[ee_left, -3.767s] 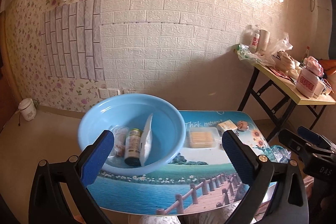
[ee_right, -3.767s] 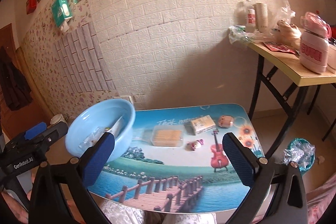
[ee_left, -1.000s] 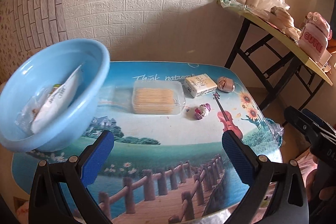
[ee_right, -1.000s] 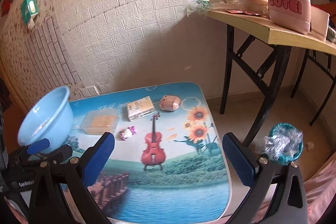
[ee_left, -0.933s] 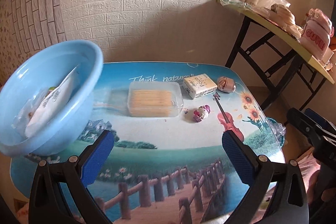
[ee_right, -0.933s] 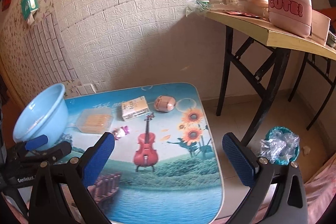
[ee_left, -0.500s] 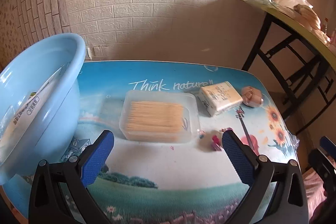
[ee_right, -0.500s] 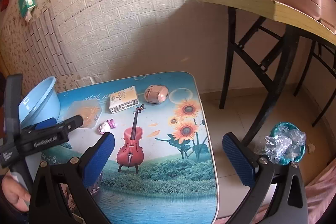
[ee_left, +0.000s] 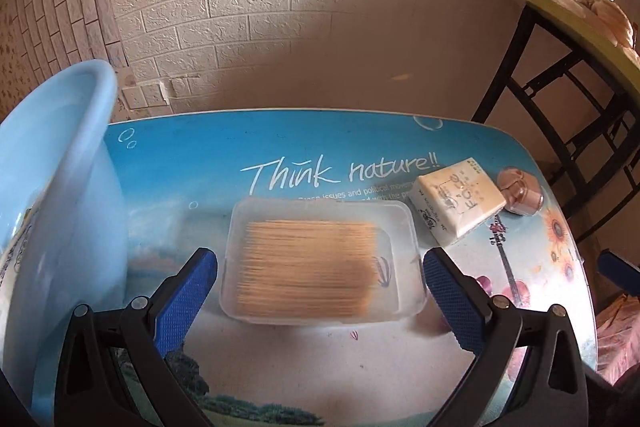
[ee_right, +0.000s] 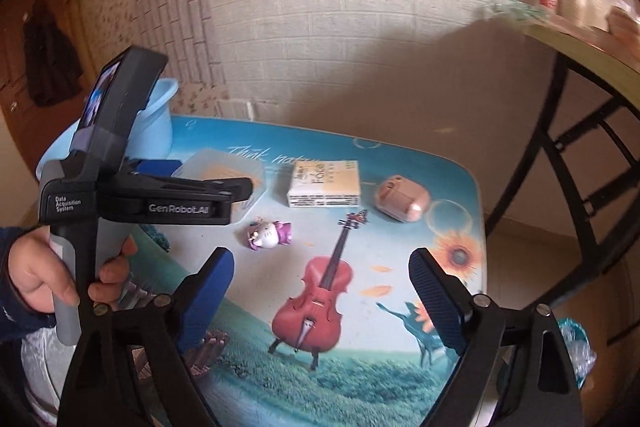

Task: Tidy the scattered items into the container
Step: 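Grasp the clear toothpick box with the left gripper while the right grasps the Hello Kitty figurine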

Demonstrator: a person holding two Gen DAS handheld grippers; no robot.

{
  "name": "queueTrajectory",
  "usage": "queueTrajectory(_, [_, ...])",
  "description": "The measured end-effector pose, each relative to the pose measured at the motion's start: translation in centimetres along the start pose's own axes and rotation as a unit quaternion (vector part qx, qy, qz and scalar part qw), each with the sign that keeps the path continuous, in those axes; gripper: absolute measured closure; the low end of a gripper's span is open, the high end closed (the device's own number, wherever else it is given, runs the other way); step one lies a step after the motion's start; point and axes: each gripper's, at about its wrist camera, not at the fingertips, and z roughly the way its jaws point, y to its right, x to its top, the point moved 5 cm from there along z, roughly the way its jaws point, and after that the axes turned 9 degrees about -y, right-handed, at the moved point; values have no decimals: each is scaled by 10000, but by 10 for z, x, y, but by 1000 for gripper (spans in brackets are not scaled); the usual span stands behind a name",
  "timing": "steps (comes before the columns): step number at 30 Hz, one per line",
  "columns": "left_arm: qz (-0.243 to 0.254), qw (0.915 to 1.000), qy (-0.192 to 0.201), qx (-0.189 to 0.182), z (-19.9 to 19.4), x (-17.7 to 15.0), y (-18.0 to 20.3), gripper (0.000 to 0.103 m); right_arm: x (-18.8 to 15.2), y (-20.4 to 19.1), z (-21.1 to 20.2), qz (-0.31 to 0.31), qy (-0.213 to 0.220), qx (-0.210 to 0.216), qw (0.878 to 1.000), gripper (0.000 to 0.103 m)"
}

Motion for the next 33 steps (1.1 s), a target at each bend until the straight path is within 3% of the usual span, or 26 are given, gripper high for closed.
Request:
queueTrajectory(4, [22,9998,-174,-42,10,1,2,0,8,-11,20,-413,-240,382,9981,22])
queueTrajectory(9, [93,9995,-287,27,15,1,-1,0,15,-16,42,-725,-457,555,9948,29])
queueTrajectory(19, [308,9991,-306,-4,14,1,0,0,23,-31,73,-1155,-812,812,9866,33])
queueTrajectory(22, [341,9991,-239,-44,11,2,0,9,25,-32,82,-1144,-932,900,9850,46])
queueTrajectory(25, [365,9991,-216,-99,10,1,0,9,27,-29,84,-1085,-848,943,9860,58])
queueTrajectory(26, [358,9991,-209,-123,9,1,0,9,28,-28,84,-1050,-847,978,9860,67])
queueTrajectory(33, [425,9989,-160,-104,5,-2,2,9,23,-24,79,-872,-768,918,9890,67])
